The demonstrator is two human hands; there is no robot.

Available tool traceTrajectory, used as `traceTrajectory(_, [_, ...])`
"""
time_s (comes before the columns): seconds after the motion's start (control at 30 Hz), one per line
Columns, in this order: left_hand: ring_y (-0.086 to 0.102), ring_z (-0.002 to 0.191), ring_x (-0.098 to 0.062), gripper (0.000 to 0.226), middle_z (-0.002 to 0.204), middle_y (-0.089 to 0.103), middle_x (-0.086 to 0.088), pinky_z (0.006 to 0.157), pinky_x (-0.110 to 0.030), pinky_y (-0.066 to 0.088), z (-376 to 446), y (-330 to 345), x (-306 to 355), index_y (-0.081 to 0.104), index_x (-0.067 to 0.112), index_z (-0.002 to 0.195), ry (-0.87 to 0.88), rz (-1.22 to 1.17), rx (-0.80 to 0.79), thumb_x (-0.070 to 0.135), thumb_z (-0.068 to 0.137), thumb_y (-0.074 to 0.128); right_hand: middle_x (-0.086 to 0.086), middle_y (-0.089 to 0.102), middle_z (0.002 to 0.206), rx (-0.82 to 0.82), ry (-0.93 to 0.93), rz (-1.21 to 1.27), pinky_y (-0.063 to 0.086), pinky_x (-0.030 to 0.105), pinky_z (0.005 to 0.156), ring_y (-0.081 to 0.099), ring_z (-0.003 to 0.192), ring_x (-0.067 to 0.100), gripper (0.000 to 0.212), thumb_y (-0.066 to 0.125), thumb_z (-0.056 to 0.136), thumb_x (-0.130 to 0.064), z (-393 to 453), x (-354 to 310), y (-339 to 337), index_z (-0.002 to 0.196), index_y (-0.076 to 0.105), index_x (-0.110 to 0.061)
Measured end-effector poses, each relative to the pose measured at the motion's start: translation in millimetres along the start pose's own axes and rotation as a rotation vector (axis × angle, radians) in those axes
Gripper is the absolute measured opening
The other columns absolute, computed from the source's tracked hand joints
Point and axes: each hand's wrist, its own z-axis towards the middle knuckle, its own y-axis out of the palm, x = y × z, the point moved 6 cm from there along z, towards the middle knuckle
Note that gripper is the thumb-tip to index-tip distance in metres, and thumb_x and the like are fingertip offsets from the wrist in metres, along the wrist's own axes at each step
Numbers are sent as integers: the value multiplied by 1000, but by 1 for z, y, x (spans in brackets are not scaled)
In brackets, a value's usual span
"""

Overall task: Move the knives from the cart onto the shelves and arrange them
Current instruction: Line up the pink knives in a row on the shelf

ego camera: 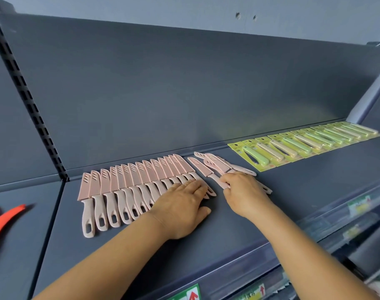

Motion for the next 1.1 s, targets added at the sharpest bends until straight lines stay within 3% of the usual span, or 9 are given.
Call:
traceTrajectory(0.23, [9, 146, -15, 61, 159, 10, 2, 117, -28, 5, 1, 1, 1, 14, 18, 151, -23, -12, -1, 45, 100, 30, 5, 51, 75, 9, 13, 39, 29, 32, 50, 43, 74, 28, 12, 47, 89, -8, 9, -13, -4, 78, 50, -15])
traceTrajectory(0.33, [10, 145, -14, 60, 159, 11, 3, 117, -28, 6, 0, 1, 1, 15, 19, 151, -21, -19, 4, 45, 99, 30, 6, 60, 77, 21, 24, 100, 33, 28, 51, 49, 72, 29, 14, 49, 86, -8, 15, -18, -1, 81, 60, -15])
traceTrajectory(0.53, [11, 145, -14, 61, 159, 11, 4, 115, -27, 5, -1, -2, 3, 13, 19, 151, -21, -29, 14, 44, 99, 31, 3, 44, 64, 1, -10, 105, 20, 26, 42, 42, 65, 27, 20, 48, 90, -12, 17, -28, -3, 70, 50, -15])
traceTrajectory(0.63, [9, 145, -14, 61, 159, 10, 3, 117, -27, 4, -1, -1, 2, 12, 19, 152, -20, -28, 6, 45, 99, 30, 1, 45, 63, -3, -7, 152, 26, 26, 44, 45, 67, 27, 30, 46, 93, -18, 16, -27, -3, 63, 45, -16])
traceTrajectory(0.7, [8, 146, -14, 62, 159, 8, 3, 117, -27, 3, -1, -1, 2, 11, 19, 152, -23, -15, -6, 46, 99, 30, 4, 56, 72, 21, -2, 208, 42, 31, 56, 53, 76, 31, 27, 45, 93, -20, 14, -22, -7, 69, 56, -15])
traceTrajectory(0.73, [7, 146, -15, 62, 159, 8, 3, 117, -27, 2, -1, -1, 2, 10, 19, 152, -26, -7, -12, 46, 99, 29, 6, 63, 87, 52, 1, 209, 47, 34, 68, 56, 87, 31, 23, 45, 93, -20, 12, -17, -12, 83, 65, -15])
traceTrajectory(0.83, [7, 146, -16, 62, 160, 7, 1, 117, -29, 2, 2, -6, 5, 9, 19, 152, -38, 13, -25, 47, 99, 29, 4, 58, 120, 117, 3, 161, 46, 34, 88, 49, 112, 26, 29, 48, 95, -22, 8, 4, -24, 120, 63, -19])
traceTrajectory(0.93, [8, 146, -16, 61, 160, 8, 0, 116, -28, 2, 10, -11, 11, 12, 19, 151, -54, 12, -15, 46, 100, 29, 2, 53, 126, 80, -6, 128, 44, 32, 91, 44, 116, 24, 34, 50, 96, -25, 8, 23, -23, 129, 57, -23])
traceTrajectory(1.1, [12, 146, -19, 60, 159, 13, -2, 117, -30, 6, 32, -12, 17, 17, 19, 151, -176, -19, -7, 47, 99, 29, 3, 53, 123, 22, -24, 162, 45, 28, 82, 52, 109, 22, 34, 53, 95, -22, 16, 43, -19, 128, 57, -24])
